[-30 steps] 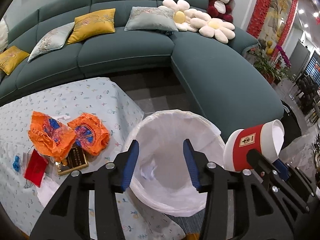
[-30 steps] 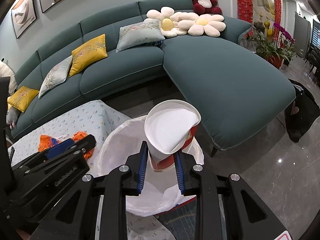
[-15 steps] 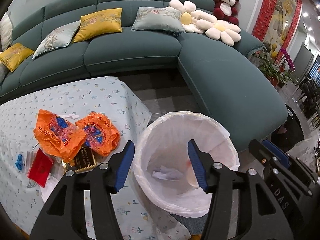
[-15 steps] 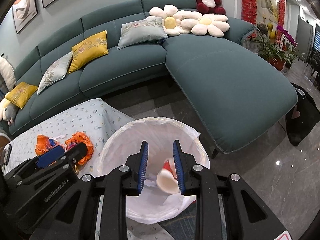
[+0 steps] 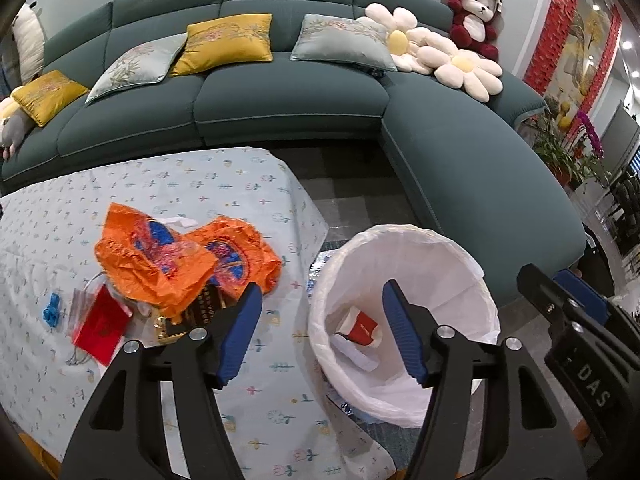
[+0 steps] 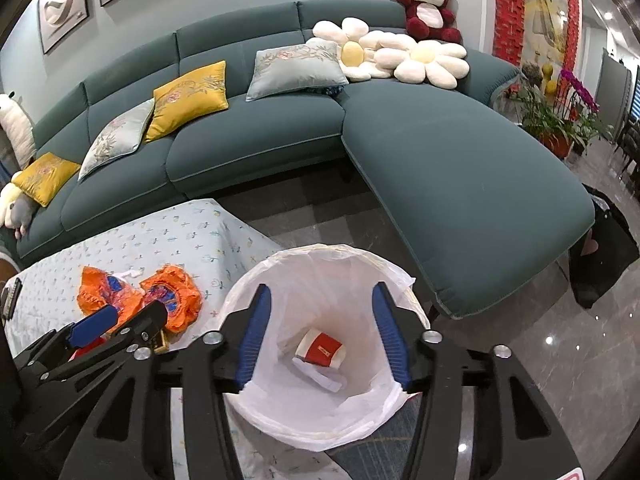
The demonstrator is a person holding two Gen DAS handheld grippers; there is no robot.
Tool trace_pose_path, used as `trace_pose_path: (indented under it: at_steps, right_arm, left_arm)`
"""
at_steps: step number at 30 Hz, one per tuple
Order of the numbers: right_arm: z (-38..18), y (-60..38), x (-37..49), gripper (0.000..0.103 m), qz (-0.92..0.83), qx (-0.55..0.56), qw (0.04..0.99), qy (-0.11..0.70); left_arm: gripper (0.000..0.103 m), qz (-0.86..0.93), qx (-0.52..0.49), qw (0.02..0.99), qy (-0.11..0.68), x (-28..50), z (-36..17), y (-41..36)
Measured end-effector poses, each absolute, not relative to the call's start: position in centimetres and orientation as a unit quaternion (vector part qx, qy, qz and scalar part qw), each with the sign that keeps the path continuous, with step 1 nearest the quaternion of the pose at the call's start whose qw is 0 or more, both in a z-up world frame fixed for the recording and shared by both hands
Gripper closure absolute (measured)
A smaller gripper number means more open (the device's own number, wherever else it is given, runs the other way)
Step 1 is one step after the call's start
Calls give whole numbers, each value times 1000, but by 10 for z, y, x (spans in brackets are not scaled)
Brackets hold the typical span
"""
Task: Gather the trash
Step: 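Move both open tools back over the table trash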
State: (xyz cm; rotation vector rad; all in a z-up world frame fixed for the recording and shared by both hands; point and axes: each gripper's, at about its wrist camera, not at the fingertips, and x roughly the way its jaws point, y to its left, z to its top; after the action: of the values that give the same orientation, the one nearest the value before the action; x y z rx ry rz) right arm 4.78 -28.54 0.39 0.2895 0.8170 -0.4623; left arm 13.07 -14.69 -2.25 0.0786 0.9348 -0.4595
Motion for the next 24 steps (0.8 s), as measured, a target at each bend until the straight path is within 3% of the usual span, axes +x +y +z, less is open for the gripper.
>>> trace_pose_path:
  at_steps: [3, 13, 24]
  right_arm:
    - [8, -274, 49, 49, -216, 136, 883, 393]
    - [19, -225, 52, 42, -186, 115, 891, 398]
    - [8, -160, 61, 42, -141, 96, 891, 422]
  left_arm:
    - [38, -210, 32, 869, 446, 131, -20, -135]
    - [35, -173, 9, 879, 445, 133, -16, -78]
    - [31, -111, -7, 883, 457, 139, -31, 3]
